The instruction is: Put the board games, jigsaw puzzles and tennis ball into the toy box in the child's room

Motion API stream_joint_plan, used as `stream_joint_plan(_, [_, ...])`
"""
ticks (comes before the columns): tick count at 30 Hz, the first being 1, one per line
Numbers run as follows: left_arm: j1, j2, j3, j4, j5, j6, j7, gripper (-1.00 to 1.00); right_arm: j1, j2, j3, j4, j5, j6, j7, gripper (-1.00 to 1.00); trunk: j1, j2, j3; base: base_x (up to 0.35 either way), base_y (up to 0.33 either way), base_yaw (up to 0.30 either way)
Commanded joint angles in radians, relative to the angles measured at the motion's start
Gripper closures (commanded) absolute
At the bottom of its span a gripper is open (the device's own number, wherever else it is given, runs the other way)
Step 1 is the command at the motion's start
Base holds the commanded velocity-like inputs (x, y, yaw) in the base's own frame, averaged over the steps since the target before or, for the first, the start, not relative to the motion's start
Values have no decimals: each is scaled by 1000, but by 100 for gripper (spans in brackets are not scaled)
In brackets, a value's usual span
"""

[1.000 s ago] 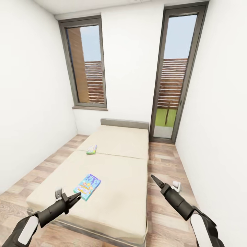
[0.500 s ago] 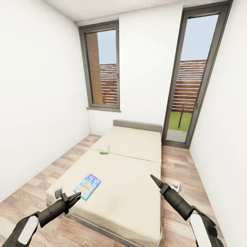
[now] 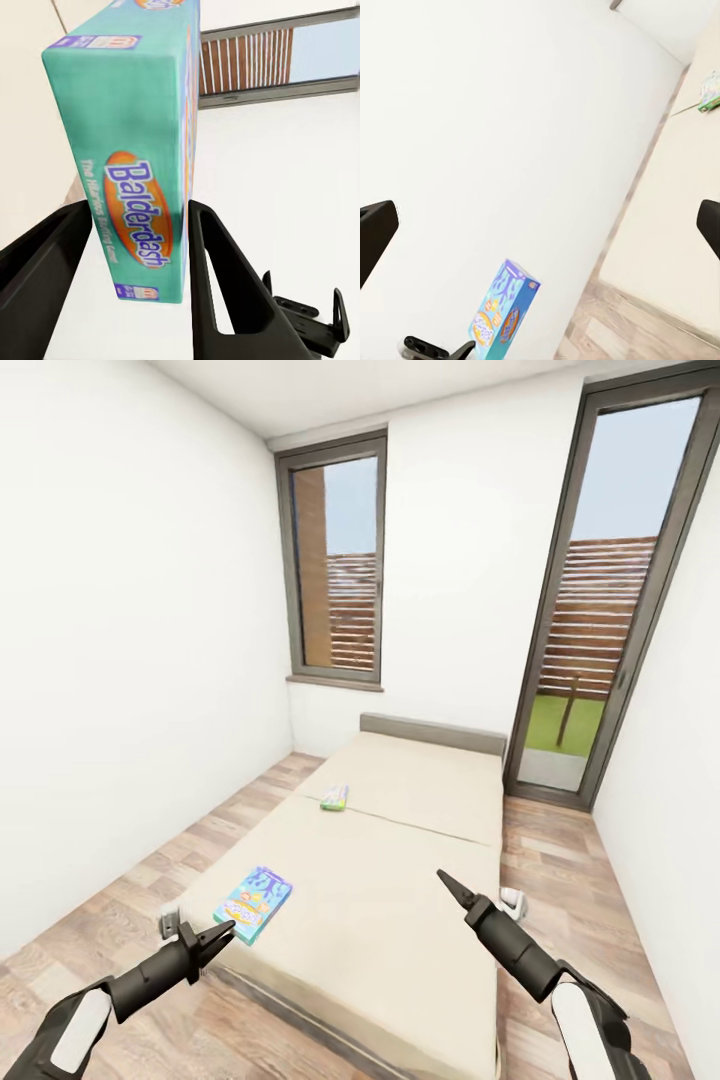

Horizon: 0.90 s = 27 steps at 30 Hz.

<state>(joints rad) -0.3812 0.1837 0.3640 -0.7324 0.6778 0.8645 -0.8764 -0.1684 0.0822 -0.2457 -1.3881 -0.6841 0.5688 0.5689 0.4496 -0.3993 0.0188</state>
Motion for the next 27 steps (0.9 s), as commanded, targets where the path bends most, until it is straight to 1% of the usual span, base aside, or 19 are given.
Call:
stream_joint_plan(1, [-1,0,1,1,5,7,-3,100,0,2,-3,0,-5,8,2,-100,0,-1,1,0,0,227])
stream_joint_plan(27, [-1,3,1,1,6,7,-3,100,0,4,-1,0,-3,8,1,-100,0,-1,29,0,0,227])
